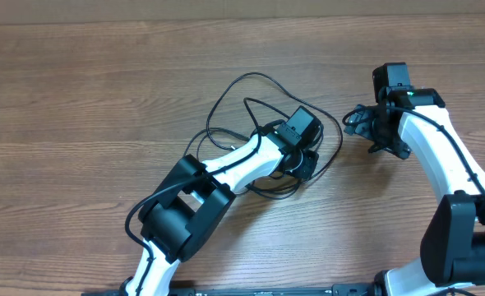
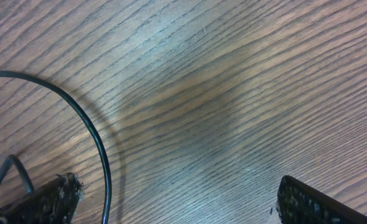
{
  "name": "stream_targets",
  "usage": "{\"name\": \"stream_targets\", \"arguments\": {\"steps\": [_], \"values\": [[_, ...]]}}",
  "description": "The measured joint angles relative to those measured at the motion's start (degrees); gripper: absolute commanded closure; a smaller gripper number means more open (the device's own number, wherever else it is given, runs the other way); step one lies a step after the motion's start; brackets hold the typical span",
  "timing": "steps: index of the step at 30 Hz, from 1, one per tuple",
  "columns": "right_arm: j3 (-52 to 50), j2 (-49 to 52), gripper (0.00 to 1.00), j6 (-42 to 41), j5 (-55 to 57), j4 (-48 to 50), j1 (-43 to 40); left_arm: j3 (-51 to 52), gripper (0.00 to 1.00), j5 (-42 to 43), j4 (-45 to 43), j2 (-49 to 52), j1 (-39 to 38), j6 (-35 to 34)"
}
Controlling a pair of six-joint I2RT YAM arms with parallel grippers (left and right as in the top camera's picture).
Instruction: Untangle cables
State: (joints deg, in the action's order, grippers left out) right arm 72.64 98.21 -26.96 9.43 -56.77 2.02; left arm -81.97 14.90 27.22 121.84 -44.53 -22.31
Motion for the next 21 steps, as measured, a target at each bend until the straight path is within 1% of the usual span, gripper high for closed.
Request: {"name": "stream_targets", "arguments": {"steps": [5,11,16,21], "values": [[0.0,0.0,0.0,0.0,0.0,0.0,0.0,0.0,0.96,5.1,1.5,-1.6,1.4,0.0],[0.0,0.0,0.0,0.0,0.0,0.0,0.0,0.0,0.96,12.8,2.3,-9.8,5.4,0.5],[0.0,0.0,0.0,0.0,0.0,0.0,0.0,0.0,0.96,15.3,2.3,-19.0,8.1,3.0],[0.0,0.0,0.0,0.0,0.0,0.0,0.0,0.0,0.96,14.9,1.9,-28.5,9.4,5.7]]}}
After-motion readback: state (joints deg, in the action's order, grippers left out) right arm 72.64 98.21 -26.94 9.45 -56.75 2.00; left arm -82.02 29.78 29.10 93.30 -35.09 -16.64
